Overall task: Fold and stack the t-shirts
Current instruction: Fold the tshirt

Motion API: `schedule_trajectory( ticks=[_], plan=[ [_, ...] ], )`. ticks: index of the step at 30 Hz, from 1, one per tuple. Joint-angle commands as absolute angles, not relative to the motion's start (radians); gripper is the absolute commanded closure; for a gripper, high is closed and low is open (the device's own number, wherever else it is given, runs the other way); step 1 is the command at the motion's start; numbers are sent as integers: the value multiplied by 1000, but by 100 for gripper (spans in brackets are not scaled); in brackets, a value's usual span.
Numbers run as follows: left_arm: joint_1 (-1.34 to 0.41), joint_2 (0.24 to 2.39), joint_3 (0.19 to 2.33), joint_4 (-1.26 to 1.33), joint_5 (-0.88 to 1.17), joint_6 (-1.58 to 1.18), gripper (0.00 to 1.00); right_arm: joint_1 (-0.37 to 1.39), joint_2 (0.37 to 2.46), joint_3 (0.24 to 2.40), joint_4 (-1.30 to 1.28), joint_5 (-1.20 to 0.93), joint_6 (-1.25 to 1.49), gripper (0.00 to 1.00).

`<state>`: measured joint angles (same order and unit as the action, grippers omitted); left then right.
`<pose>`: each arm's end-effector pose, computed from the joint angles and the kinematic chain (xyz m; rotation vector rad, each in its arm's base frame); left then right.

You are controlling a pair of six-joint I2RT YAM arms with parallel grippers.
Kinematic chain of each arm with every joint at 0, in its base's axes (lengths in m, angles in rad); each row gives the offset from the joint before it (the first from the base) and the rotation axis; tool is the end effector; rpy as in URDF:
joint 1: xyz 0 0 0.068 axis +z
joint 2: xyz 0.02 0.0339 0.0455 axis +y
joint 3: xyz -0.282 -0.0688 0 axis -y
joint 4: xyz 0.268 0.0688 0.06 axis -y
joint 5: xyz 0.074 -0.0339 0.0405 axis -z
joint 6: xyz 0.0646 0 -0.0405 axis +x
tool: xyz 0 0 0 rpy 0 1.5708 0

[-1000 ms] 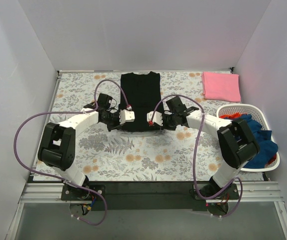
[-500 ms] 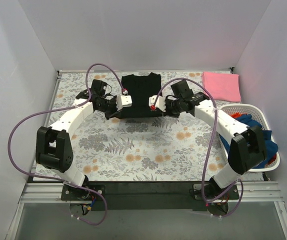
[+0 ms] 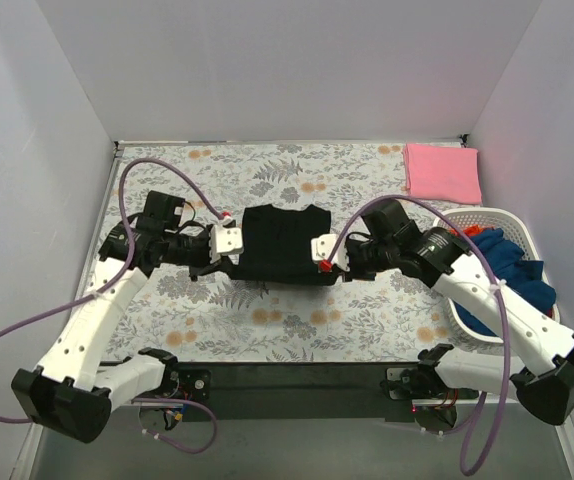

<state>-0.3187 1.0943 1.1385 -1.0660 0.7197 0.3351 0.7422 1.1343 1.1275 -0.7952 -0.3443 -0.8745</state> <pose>0.1953 -0.1093 0.3313 1.0303 2.2321 -0.9141 0.1790 0.1938 0.3303 -1.8006 1.4928 0.3424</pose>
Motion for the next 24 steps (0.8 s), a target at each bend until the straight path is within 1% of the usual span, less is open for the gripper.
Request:
schedule_trajectory(
  ticks=[1,5,8,10,16,17,20,22,24],
  plan=[
    [-318,1045,1166,-1206,752,301,100,768,1077,1152,-884,-364,-785,99],
    [-319,1092,1204,-1197,718,270,100,769,1094,1150,-882,-353,-811,99],
    [-319,1152,1215,-1141,701,245,100,767,1169,1163,-879,-335,-847,99],
    [-314,1184,1219,-1085,677,239,100,736,1207,1193,-876,-334,-867,99],
    [-262,1405,1344,-1057,727,287,100,592,1379,1339,-885,-432,-974,99],
    [-255,1472,1364,-1052,739,301,100,578,1405,1351,-885,-449,-1011,99],
    [-219,1581,1436,-1040,765,322,100,539,1555,1400,-881,-471,-1069,99],
    [-193,1690,1482,-1022,776,318,100,506,1632,1436,-881,-491,-1087,99],
    [-173,1803,1514,-1000,781,313,100,473,1757,1511,-881,-505,-1091,99]
  ],
)
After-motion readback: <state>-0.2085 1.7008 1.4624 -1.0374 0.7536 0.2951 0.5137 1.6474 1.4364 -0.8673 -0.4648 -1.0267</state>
